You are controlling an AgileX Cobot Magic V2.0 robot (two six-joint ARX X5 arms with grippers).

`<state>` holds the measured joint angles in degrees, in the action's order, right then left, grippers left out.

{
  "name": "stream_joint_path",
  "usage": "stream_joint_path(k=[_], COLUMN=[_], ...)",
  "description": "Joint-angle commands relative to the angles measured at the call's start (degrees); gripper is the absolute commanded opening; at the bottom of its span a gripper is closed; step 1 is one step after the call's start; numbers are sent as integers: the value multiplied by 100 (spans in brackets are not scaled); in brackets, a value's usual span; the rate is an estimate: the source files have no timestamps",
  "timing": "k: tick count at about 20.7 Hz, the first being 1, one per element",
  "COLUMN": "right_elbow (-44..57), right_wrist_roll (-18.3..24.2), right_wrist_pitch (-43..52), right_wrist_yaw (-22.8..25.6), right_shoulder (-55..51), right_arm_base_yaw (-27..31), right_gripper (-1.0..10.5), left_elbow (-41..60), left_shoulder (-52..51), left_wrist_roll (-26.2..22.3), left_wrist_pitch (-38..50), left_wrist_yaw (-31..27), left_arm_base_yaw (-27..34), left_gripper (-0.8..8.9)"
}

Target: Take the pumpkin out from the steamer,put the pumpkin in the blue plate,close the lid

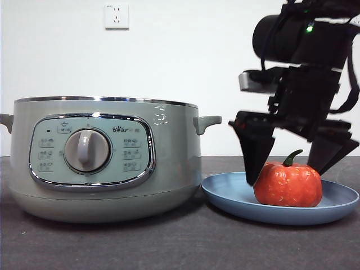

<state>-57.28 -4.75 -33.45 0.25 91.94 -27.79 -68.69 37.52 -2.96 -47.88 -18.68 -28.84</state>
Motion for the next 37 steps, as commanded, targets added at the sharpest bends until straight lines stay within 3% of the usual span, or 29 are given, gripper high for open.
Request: stream_joint_path(k=[1,11,17,19,29,37], right_elbow=[42,37,37,33,33,33], right_wrist_roll=[-37,-35,-35,-33,-35,-35], right_wrist_pitch=[-77,-179,-201,-267,-354,-356], right_wrist_yaw=[13,20,151,334,339,466], right_shoulder=[-470,-3064,-4092,-4264,-4437,-4437], right_arm_base_yaw=[-13,42,42,42,42,42], right_gripper=[537,536,536,536,536,536], left_elbow=[-85,-85,-85,-85,-85,-85], left_shoulder=[87,2159,3252,3469,4079,4330], left_wrist_roll=[140,144,146,153,151,142], left_wrist_pitch=[328,981,1512,1602,1676,1187], left_wrist_yaw=[15,1467,2055,2070,2214,2345], left_arm_base_yaw=[-4,-4,-13,-13,-15,-13], left_gripper=[-8,-8,-8,-8,-8,-1])
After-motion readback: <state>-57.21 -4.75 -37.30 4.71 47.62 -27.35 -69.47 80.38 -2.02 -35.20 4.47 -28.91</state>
